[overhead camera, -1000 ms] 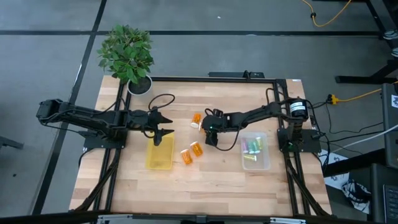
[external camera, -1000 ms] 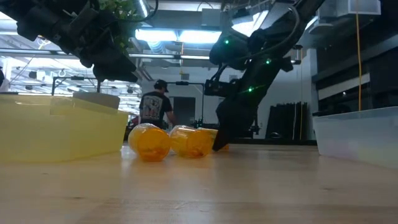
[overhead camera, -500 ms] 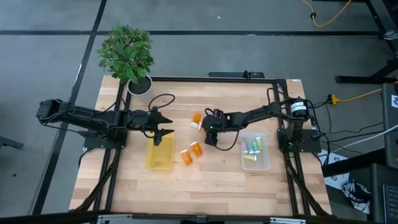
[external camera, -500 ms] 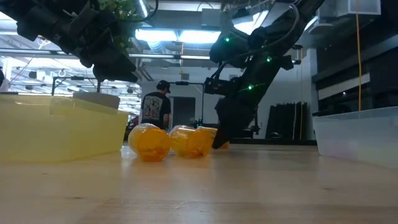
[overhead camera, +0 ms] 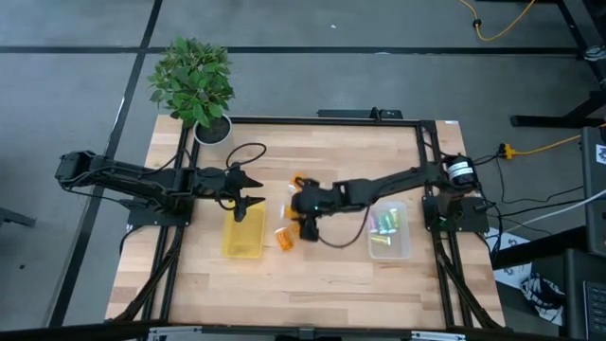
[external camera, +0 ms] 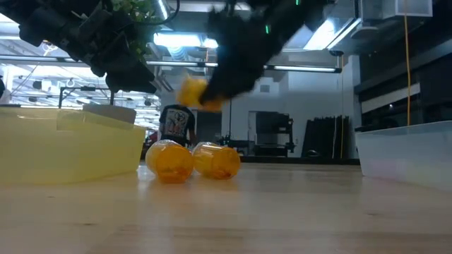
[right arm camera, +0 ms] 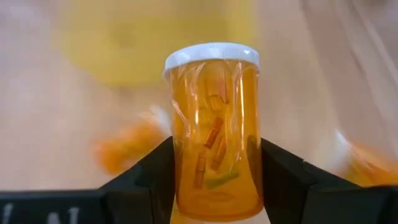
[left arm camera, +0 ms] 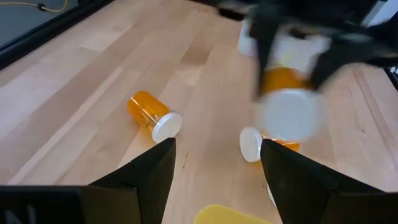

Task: Pick and place medicine bottles into bin by pill shape (circle, oval)
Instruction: Put the orange pill bottle into the yellow bin

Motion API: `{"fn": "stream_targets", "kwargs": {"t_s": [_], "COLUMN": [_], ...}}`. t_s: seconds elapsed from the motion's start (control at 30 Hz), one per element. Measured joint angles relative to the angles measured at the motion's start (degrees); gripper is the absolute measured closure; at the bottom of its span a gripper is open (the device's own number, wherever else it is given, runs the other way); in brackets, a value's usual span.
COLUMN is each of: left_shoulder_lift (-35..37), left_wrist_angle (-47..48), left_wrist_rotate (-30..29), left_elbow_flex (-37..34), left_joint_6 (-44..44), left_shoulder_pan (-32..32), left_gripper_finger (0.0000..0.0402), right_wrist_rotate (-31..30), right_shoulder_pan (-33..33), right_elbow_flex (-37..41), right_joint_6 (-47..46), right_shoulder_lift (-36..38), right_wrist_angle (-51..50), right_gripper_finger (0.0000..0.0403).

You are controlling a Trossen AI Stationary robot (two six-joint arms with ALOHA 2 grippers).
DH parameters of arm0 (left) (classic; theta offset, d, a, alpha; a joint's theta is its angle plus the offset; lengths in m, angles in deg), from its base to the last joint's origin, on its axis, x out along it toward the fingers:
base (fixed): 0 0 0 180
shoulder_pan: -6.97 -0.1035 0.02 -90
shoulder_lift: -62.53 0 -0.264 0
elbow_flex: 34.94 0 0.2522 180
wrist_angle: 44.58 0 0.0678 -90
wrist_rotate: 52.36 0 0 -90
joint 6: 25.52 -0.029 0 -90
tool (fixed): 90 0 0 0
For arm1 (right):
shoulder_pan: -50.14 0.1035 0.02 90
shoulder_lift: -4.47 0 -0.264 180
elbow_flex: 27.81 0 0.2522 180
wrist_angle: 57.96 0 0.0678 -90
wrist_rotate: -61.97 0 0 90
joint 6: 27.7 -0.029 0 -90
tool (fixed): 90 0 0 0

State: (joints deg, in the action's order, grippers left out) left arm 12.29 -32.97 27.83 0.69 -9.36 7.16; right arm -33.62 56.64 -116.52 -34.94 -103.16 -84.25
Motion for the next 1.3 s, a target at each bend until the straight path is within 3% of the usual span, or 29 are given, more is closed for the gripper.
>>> {"fn": "stream_targets", "kwargs": {"t_s": [0.23,0.43,0.73,0.93,1.3], "left_shoulder_lift": [0.0,0.0,0.0,0.0,0.0], "left_wrist_angle": [-0.1,-0.3,-0.3,0.0,0.0], "left_wrist_rotate": [-0.6,-0.6,-0.6,-0.6,-0.6], "left_elbow_flex": [0.0,0.0,0.0,0.0,0.0], "left_joint_6": [-0.1,-0.1,-0.2,-0.2,-0.2], "left_shoulder_pan": [0.0,0.0,0.0,0.0,0.0], "left_gripper_finger": [0.0172,0.0172,0.0172,0.0172,0.0172], "right_wrist_rotate": [2.9,2.7,7.2,6.9,6.8], "right_shoulder_pan": [6.2,6.3,5.5,5.5,5.2], "right_elbow_flex": [-1.2,-1.5,-12.6,-19.4,-19.9], "right_joint_6": [3.3,3.1,3.2,2.5,4.6], "right_shoulder_lift": [-0.4,-3.2,-14.7,-20.6,-21.2], "right_wrist_angle": [19.7,27.1,28.5,26.2,26.8], "right_gripper_finger": [0.0217,0.0217,0.0216,0.0216,0.0216]}}
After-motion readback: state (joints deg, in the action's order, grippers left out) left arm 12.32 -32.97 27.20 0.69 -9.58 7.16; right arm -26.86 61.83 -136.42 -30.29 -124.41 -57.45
